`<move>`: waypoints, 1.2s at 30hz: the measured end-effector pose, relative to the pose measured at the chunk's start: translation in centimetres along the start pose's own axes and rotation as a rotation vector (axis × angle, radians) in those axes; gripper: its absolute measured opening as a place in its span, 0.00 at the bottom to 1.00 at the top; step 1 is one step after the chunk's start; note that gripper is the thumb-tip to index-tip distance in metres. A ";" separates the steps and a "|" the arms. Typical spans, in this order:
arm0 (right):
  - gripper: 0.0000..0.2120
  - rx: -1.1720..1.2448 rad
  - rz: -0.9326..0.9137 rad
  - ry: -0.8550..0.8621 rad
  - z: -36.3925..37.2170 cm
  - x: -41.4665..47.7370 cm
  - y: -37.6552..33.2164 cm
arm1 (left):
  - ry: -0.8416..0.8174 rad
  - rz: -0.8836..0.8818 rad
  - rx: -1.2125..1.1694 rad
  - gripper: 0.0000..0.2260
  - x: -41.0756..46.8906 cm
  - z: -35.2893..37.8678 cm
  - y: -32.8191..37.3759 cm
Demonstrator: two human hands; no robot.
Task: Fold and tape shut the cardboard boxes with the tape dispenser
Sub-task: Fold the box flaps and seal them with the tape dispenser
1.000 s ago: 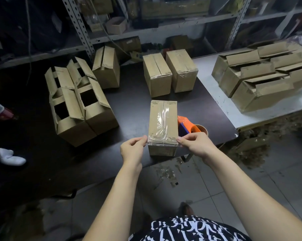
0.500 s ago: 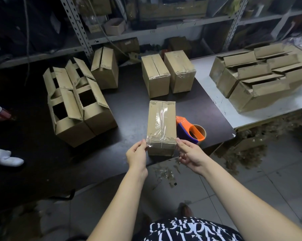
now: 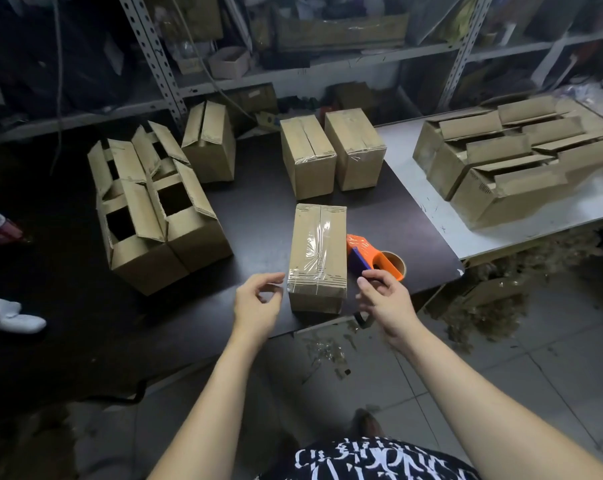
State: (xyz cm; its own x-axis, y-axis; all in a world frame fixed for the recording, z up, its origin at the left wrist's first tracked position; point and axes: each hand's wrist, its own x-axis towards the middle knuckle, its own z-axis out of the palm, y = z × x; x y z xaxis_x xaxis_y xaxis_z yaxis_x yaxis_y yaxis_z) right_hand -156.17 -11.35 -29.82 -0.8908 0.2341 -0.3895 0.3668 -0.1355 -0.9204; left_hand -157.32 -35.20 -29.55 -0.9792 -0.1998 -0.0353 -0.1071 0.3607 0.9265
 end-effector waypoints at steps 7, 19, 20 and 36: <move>0.16 -0.371 -0.308 -0.233 -0.2 -1.0 -1.7 | -0.217 0.274 0.234 0.15 1.8 -1.3 0.7; 0.06 -0.423 -0.457 -0.102 -0.6 0.3 -0.4 | -0.198 0.574 0.304 0.04 1.5 -0.5 0.1; 0.06 -0.404 -0.458 -0.091 -0.6 0.4 -0.5 | -0.171 0.591 0.286 0.04 1.3 -0.3 0.0; 0.07 -0.419 -0.487 -0.096 -1.1 1.1 -0.1 | -0.134 0.703 0.306 0.07 -0.3 0.7 -1.2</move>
State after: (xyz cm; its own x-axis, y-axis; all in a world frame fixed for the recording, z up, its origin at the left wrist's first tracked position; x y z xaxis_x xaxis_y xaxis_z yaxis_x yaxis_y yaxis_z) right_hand -156.91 -10.06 -30.18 -0.9944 0.0843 0.0631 -0.0290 0.3562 -0.9340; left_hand -156.99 -34.90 -30.88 -0.8451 0.2735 0.4593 0.5229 0.6015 0.6039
